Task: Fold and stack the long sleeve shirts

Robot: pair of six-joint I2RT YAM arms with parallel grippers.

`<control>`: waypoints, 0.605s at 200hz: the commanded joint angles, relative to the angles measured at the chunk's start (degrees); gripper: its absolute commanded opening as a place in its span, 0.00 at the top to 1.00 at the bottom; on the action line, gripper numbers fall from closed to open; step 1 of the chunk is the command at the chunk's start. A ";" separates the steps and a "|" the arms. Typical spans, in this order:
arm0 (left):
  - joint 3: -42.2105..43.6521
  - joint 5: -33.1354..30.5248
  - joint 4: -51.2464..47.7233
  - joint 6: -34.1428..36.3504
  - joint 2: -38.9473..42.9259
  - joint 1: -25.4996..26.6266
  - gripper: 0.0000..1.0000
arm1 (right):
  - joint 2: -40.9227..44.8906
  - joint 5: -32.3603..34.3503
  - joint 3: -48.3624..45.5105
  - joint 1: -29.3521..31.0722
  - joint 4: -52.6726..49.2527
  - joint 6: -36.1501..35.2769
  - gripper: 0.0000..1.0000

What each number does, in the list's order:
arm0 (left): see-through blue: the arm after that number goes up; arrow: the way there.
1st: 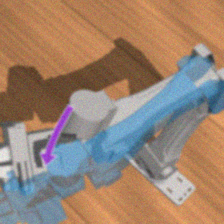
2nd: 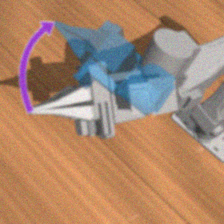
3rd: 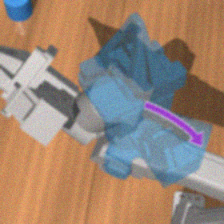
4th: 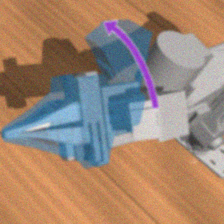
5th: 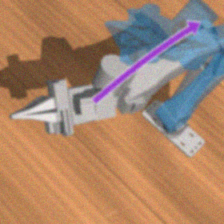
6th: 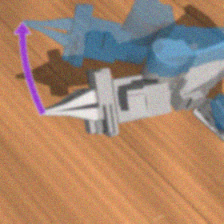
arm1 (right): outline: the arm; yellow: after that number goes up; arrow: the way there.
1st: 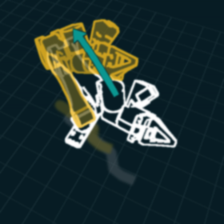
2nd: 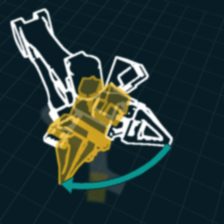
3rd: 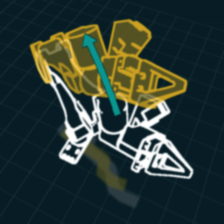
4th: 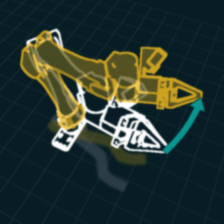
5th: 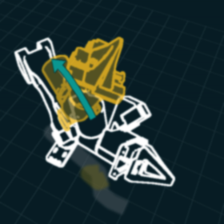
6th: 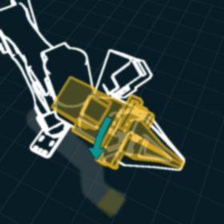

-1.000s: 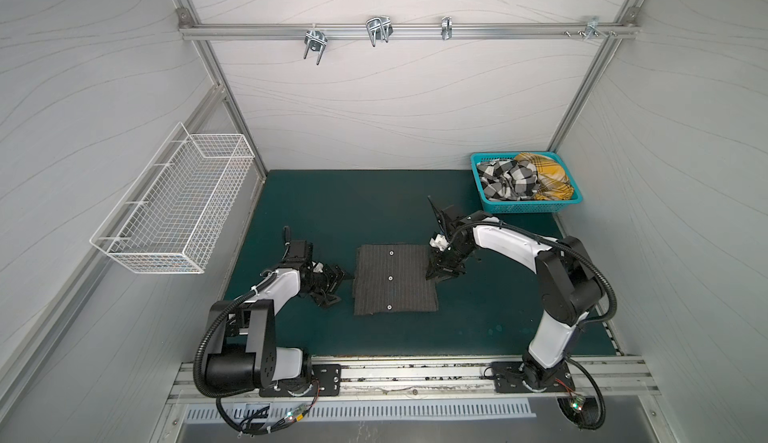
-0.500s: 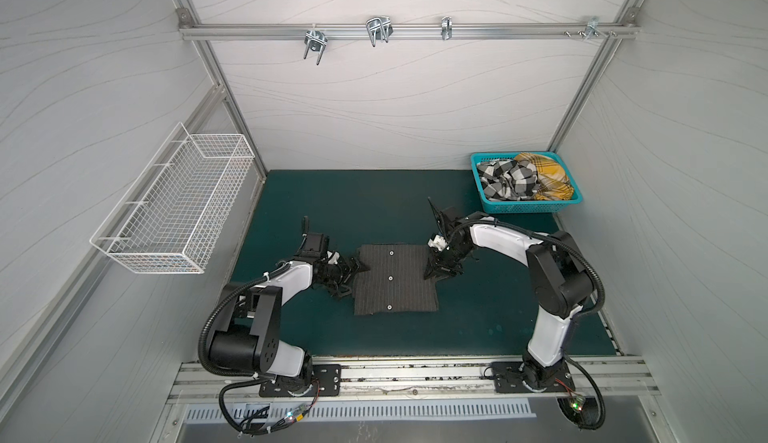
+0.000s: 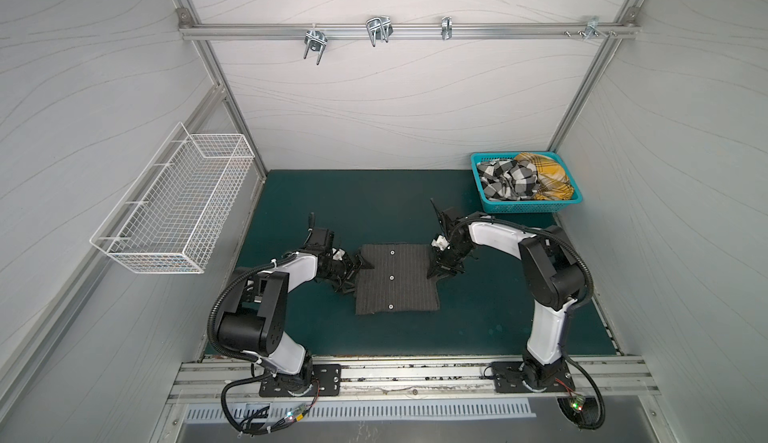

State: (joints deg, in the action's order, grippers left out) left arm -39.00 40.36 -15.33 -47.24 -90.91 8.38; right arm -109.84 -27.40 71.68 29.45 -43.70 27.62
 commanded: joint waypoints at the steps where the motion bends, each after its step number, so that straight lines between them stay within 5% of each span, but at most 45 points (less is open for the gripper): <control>1: 4.22 -8.38 5.00 1.12 -8.32 4.78 0.16 | 0.64 1.40 0.01 -1.93 -2.21 -0.38 0.72; 57: 3.66 -5.54 11.71 -2.28 -12.45 8.04 0.18 | 0.54 3.58 0.73 -3.68 -4.98 -1.25 0.72; 121: 3.11 -12.54 -0.04 2.13 -7.94 3.37 0.13 | -1.07 4.24 0.64 -4.97 -5.08 -1.86 0.72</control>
State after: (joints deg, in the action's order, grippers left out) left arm -38.13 45.50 -0.71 -48.80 -94.04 13.43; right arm -109.84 -24.08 71.75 25.26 -46.63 26.92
